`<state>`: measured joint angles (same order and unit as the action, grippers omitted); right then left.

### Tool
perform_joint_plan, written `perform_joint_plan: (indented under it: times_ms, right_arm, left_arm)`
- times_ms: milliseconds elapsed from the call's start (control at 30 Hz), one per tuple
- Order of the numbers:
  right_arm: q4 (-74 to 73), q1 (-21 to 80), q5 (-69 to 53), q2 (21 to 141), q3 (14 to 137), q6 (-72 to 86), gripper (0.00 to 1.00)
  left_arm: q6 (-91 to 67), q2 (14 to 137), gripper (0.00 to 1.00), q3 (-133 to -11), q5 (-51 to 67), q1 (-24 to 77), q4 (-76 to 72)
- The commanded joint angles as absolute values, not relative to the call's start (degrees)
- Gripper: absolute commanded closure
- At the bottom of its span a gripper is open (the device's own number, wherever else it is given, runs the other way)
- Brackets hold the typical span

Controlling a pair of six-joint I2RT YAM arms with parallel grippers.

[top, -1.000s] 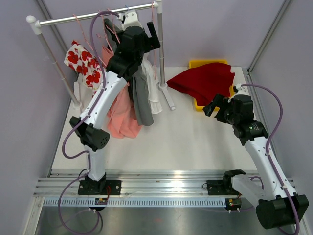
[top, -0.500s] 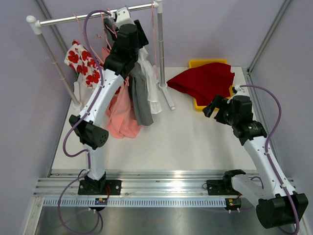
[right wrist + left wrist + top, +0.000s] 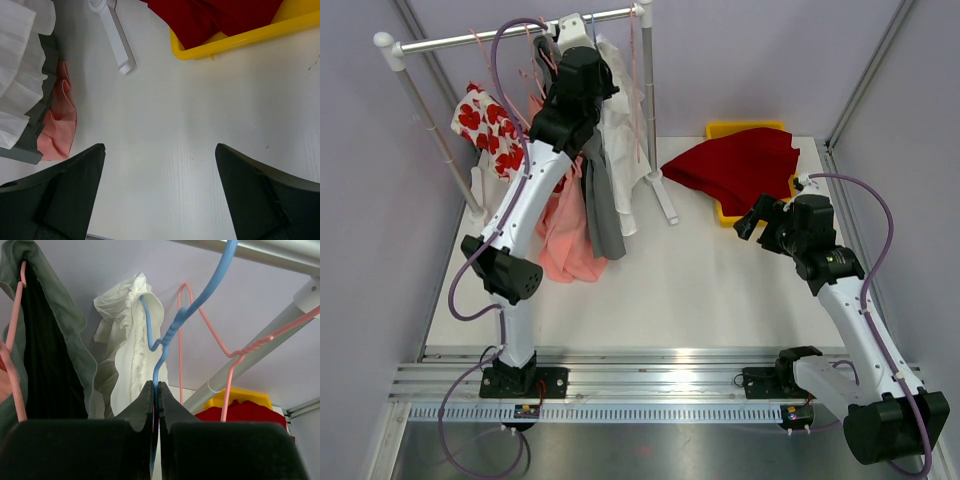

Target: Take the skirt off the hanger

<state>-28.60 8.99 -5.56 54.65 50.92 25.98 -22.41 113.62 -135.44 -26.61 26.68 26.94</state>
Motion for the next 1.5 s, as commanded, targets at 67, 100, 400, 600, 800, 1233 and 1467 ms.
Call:
perform_joint_plan:
  times_ms: [67,100,400,600,800,1233,1467]
  right_arm:
    - [-27.2,9.3,-7.1,54.0,52.8,26.2,0.0]
    - [-27.1,9.3,-8.3,53.8,53.3,26.3,0.01]
    - [-30.3,31.2,-0.4,57.2,69.4,24.4,0.02]
    - [-35.1,56.3,19.2,66.3,86.0,25.4,0.03]
    - [-39.1,73.7,31.2,78.8,102.6,26.2,0.04]
    - [-46.4,82.1,46.9,90.2,113.1,30.0,0.09]
    - [-53.7,85.9,52.2,90.3,116.6,32.5,0.09]
  left_arm:
    - [-21.4,106.3,1.0,-138.9,-24.3,26.5,27.5]
    - [-22.1,105.0,1.0,-138.7,-24.2,26.5,28.1]
    - [-24.6,92.7,1.0,-131.3,-23.8,32.2,31.6]
    - [-25.0,90.6,1.0,-129.8,-29.3,36.5,33.7]
    - [-26.8,89.3,1.0,-126.2,-34.1,40.0,32.7]
    - [-25.8,88.6,1.0,-129.9,-36.9,44.2,33.5]
    - [-23.6,88.4,1.0,-129.8,-38.0,44.2,33.7]
